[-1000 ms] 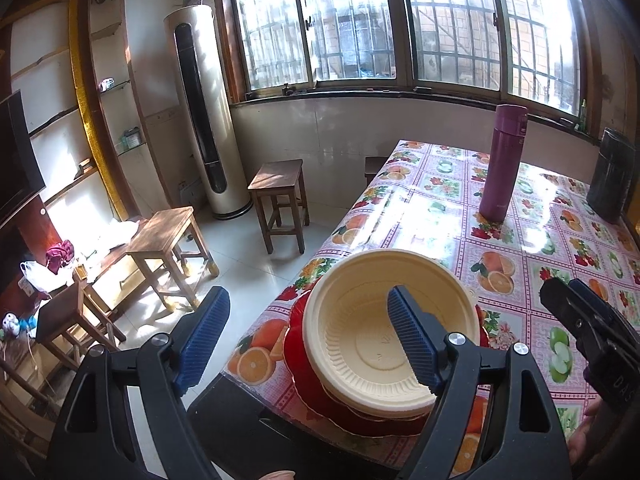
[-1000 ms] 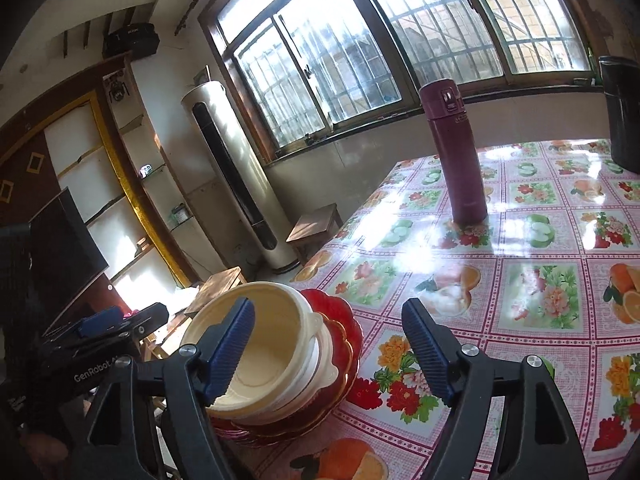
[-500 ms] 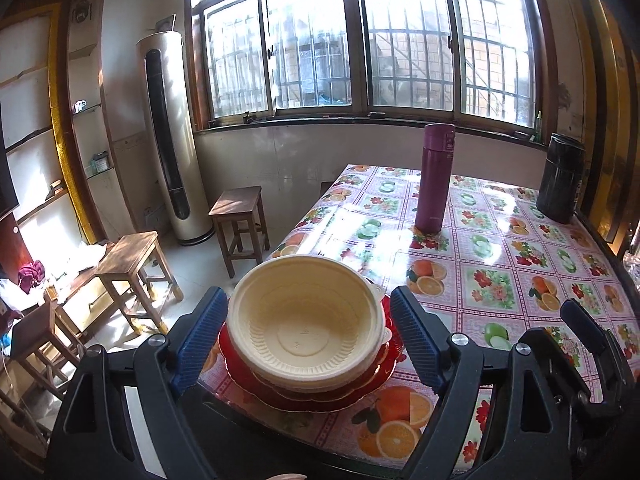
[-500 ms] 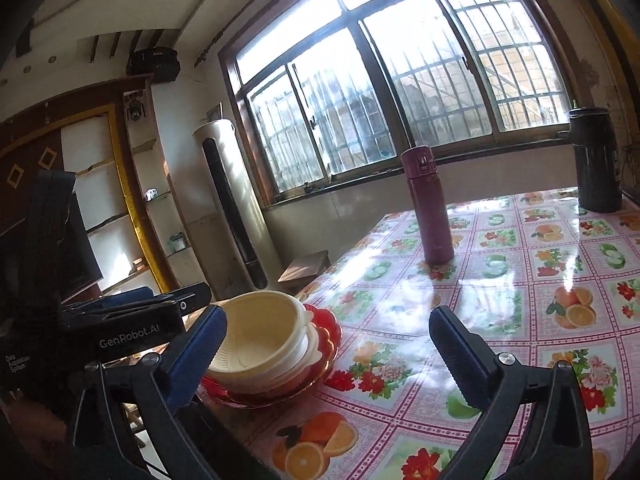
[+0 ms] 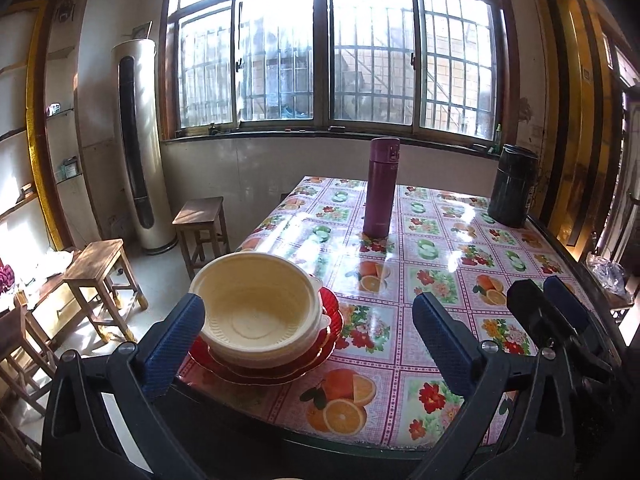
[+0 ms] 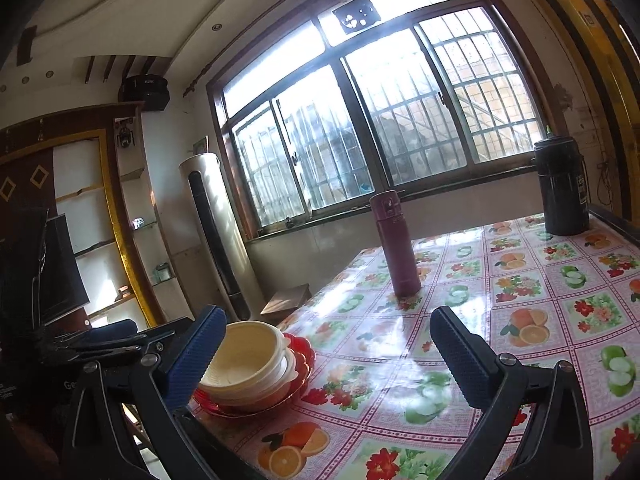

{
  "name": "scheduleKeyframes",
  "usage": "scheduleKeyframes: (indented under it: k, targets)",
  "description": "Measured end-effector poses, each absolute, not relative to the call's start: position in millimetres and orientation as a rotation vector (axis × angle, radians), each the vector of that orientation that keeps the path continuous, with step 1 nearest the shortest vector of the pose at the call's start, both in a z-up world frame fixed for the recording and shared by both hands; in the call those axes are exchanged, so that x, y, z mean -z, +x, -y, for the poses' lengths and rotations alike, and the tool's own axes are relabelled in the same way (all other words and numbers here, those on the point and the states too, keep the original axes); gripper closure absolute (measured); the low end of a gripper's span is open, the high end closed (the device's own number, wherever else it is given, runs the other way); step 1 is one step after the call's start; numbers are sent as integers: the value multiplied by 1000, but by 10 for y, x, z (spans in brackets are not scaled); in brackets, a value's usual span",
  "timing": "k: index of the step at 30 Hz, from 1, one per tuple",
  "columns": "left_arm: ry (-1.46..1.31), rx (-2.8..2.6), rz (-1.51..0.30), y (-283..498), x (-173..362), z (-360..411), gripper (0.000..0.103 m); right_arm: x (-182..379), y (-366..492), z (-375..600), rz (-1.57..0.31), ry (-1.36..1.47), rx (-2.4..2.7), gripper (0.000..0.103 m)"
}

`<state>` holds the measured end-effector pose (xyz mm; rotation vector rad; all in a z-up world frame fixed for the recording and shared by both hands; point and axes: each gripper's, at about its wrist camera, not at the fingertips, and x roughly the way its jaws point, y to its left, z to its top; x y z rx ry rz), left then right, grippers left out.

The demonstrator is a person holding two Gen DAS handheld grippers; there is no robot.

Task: Organize plates and bowls

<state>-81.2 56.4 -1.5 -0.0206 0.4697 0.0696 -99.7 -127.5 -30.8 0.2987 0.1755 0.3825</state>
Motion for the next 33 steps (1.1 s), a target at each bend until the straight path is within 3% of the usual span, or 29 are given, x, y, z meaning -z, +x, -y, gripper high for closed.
scheduleKeyframes:
  k: [33]
  targets:
    - [-128,-88,-533,-814,210,-1042,0,428,-856,938,-237,227,-397,0]
